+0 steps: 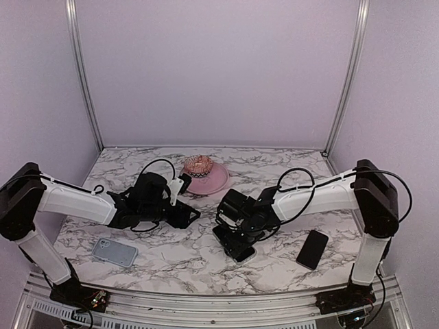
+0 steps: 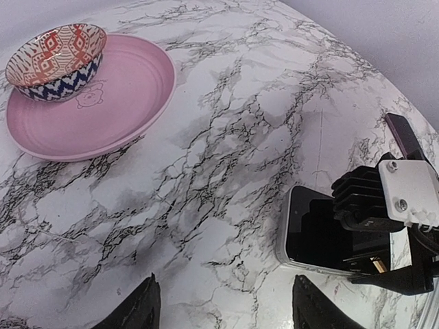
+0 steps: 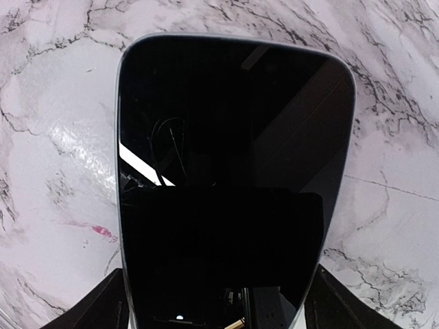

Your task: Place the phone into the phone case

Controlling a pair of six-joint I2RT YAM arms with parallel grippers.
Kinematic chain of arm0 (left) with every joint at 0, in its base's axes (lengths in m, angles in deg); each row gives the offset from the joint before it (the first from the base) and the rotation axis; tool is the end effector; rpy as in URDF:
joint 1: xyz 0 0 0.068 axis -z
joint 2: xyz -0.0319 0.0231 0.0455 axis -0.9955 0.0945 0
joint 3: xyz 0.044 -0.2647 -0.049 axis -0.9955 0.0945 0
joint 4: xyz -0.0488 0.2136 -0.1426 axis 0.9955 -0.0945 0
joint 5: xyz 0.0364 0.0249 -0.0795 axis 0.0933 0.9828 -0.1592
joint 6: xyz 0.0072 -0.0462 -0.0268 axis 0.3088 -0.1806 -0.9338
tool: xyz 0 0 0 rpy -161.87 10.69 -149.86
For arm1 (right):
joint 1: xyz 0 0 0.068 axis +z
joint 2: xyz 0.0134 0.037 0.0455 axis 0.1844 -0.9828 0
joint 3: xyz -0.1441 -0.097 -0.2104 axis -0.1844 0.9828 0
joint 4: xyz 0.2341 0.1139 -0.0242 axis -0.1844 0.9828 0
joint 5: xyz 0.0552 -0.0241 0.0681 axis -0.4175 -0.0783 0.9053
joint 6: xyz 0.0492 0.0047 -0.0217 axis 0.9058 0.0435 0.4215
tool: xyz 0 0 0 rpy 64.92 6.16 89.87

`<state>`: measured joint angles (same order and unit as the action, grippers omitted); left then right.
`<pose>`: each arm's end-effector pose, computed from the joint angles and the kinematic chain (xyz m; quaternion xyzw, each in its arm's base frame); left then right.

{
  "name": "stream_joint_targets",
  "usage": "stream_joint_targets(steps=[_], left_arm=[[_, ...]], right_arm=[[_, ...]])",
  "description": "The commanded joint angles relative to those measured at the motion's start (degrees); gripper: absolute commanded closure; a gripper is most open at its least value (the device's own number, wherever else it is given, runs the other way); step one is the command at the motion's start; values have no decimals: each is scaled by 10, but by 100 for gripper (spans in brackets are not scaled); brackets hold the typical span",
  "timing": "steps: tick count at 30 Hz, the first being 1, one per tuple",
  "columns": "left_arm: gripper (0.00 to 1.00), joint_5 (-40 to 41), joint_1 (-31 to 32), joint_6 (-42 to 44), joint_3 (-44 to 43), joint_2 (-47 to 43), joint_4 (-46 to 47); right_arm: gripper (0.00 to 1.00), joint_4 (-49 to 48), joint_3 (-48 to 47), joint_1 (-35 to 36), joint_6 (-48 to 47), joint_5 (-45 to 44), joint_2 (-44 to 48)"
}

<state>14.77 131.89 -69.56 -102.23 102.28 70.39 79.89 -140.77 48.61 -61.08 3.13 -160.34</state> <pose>0.2226 -0.2451 0.1818 0.2794 0.8139 -0.2783 0.4267 0.1850 0.3059 0.1529 -0.3378 0.9306 0.0588 0.1278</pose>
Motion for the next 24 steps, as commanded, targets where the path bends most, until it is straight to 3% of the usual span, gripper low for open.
stream_joint_targets(steps=[1, 7, 14, 24], left_arm=[[31, -68, 1, -27, -32, 22, -4], [24, -168, -2, -80, -82, 46, -3], [24, -239, -13, -144, -122, 59, 7], [33, -292, -13, -168, -140, 74, 18]], right_arm=[[53, -66, 33, 3, -27, -6, 59], [62, -169, 95, 3, -49, -19, 126], [64, -300, 166, 3, -81, -29, 209], [65, -389, 215, 5, -128, -18, 263]])
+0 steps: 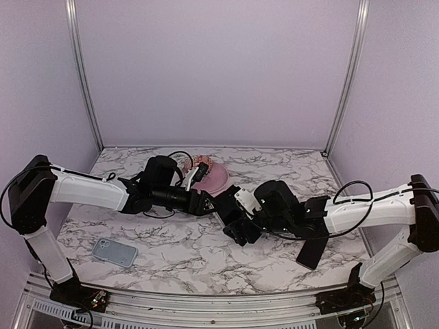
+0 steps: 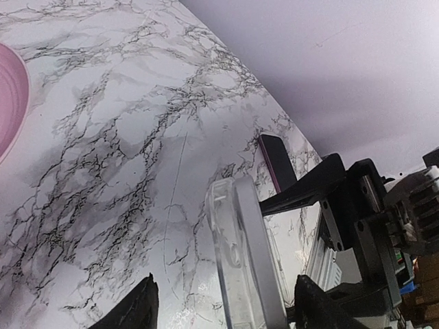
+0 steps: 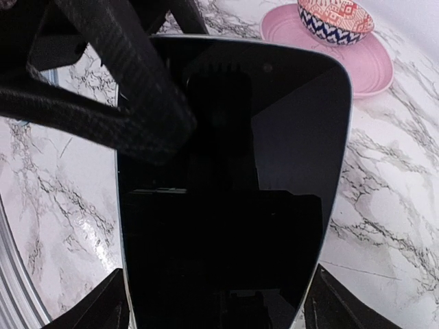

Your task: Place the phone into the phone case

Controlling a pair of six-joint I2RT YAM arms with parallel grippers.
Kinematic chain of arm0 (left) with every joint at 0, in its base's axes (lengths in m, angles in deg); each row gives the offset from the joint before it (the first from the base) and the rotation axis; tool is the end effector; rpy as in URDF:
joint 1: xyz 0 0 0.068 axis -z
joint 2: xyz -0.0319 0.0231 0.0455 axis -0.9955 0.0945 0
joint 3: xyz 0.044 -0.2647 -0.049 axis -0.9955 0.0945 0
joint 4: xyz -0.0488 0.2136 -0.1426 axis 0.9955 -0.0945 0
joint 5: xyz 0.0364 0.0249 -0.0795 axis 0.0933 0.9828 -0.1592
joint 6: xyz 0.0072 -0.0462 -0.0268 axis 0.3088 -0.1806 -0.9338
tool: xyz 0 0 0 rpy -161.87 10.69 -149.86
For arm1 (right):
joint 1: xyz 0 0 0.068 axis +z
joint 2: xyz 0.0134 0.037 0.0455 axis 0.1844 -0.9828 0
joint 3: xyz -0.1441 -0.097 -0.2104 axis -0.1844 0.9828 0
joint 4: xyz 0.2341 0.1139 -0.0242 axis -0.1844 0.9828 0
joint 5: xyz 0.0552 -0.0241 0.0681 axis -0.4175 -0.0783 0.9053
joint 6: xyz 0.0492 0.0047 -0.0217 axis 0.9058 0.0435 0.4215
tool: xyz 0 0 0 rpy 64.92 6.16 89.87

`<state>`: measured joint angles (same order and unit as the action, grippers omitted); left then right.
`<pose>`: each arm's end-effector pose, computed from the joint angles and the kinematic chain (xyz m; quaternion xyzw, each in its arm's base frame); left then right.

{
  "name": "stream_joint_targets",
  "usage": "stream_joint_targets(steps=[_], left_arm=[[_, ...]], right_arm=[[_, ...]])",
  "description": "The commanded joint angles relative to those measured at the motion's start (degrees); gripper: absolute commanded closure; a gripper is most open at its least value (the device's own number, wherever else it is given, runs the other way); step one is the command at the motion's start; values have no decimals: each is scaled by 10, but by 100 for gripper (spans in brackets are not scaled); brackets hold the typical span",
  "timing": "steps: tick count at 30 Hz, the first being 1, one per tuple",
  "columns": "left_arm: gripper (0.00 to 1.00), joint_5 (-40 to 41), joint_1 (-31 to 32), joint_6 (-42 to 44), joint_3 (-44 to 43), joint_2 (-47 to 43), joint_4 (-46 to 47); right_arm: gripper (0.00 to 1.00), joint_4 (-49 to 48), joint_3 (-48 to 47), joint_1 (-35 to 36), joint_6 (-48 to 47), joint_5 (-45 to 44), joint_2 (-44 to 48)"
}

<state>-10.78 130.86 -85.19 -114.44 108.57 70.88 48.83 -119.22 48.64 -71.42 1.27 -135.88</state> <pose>0.2462 -0.2830 0.2144 0.2717 0.7693 -0.4931 0.3020 0.1590 0.2603 0.2095 -0.3695 0.8279 0.1950 0.3741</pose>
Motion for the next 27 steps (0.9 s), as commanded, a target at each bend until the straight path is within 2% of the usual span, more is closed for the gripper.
stream_joint_targets(steps=[1, 3, 17, 18, 20, 23, 24, 27], left_arm=[[34, -39, -2, -13, -20, 14, 14], [38, -44, -2, -18, -24, 21, 15], [83, -96, 8, 3, -24, 52, 32], [85, -98, 9, 10, -18, 53, 32], [88, -100, 11, 24, -8, 53, 31], [90, -95, 17, 55, 4, 47, 28], [90, -90, 21, 72, 6, 43, 22], [90, -49, 41, 154, -5, 29, -39]], right_arm=[[65, -83, 2, 5, -27, 1, 18], [65, -89, 3, 5, -34, 3, 16], [63, -152, 31, 4, -42, 12, -25], [60, -160, 35, 3, -42, 14, -27], [45, -172, 44, 0, -41, 16, -31], [8, -188, 60, -7, -43, 34, -26], [2, -192, 70, -9, -45, 42, -20], [1, -206, 96, -27, -53, 86, 14]])
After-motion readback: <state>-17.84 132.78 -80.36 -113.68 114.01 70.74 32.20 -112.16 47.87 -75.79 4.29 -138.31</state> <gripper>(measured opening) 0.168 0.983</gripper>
